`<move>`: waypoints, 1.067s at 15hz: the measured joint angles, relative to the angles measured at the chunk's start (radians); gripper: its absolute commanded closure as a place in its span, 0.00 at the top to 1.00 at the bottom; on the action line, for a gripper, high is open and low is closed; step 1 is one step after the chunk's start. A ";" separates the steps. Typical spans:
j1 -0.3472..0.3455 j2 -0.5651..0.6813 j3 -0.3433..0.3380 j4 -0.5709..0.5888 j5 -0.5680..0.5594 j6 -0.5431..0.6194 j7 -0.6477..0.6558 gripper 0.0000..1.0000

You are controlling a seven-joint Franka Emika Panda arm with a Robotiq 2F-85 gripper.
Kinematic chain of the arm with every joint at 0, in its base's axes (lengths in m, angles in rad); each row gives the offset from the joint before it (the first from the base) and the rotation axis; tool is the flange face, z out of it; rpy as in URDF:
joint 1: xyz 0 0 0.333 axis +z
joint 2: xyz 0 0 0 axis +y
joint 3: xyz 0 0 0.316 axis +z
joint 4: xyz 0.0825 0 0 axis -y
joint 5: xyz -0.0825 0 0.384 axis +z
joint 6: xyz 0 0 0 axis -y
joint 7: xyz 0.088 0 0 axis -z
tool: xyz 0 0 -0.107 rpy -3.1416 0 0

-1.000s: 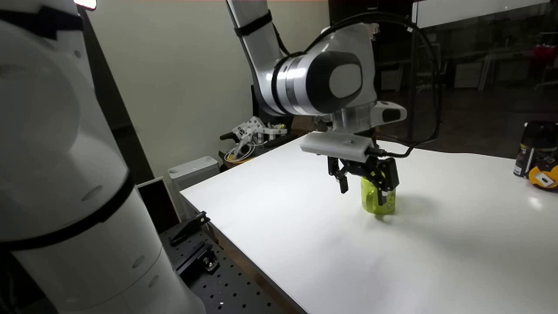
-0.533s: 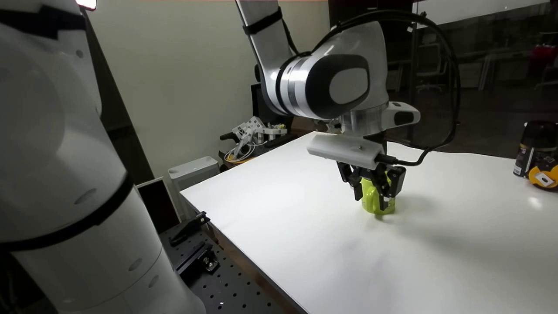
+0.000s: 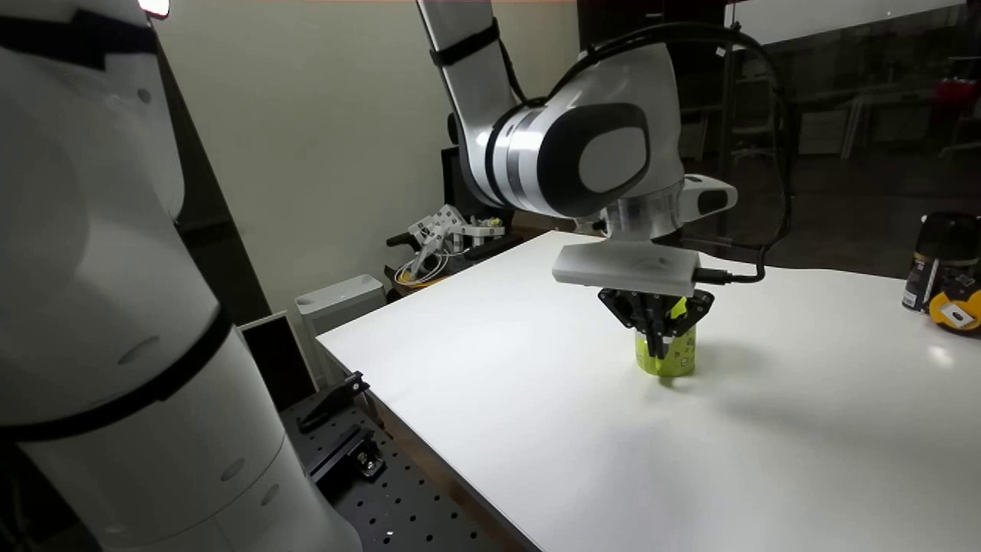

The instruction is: Slightly move the cup to the left on the table

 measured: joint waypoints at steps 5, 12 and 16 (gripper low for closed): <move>-0.072 0.021 0.083 0.008 -0.023 0.018 -0.151 0.00; -0.100 0.016 0.113 0.037 -0.026 0.018 -0.179 0.00; -0.100 0.008 0.106 0.041 -0.021 0.018 -0.168 0.33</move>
